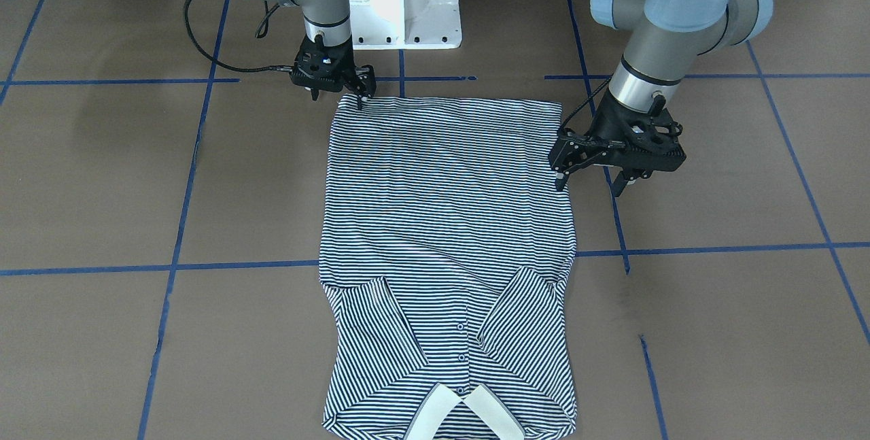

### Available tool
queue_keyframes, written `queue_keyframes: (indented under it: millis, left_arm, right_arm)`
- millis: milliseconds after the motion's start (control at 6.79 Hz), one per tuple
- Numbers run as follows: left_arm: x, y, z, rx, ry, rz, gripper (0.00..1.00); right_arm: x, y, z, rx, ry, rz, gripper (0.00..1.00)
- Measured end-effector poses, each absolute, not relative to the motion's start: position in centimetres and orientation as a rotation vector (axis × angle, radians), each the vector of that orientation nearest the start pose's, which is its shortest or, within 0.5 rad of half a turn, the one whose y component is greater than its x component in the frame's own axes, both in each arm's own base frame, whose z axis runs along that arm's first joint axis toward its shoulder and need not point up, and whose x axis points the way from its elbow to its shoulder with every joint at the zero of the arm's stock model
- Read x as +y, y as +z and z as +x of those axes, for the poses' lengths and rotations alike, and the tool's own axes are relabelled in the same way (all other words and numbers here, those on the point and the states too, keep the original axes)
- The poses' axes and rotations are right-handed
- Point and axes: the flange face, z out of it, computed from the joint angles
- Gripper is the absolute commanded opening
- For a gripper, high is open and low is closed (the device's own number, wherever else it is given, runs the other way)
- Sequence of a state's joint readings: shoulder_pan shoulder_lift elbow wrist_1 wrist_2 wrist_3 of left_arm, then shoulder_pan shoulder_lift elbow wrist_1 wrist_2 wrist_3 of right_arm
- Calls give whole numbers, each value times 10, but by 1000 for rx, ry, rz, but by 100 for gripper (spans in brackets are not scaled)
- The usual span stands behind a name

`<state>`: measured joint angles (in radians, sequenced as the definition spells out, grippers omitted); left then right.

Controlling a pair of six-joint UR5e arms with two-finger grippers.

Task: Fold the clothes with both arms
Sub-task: 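Move both grippers down to the hem corners nearest the robot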

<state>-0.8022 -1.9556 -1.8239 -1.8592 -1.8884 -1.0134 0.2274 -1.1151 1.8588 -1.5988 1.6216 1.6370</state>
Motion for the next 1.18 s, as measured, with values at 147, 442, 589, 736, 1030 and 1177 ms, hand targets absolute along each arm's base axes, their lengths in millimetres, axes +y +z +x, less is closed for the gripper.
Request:
queue_keyframes:
  millis: [147,442,589,736,1030,1177]
  left_arm:
    - [-509,302,350,897,-79,346,100]
    - [-509,302,350,896,-80,345,100]
    - [-509,303,350,895,-80,345,100]
    - [-509,303,350,895,-80,344,100]
    - [-509,303,350,896,-84,343,100]
    - [-509,303,350,898,-87,339,100]
  right_arm:
    - [-263,289,-574,-717,260,8,61]
    - [-263,282,-576,-728,258,5,21]
    - [-262,279,-577,-733,257,3,3]
    - [-262,277,-577,-735,255,2,0]
    - [-261,277,-578,-735,248,0,0]
    - [-261,277,-577,-737,247,0,0]
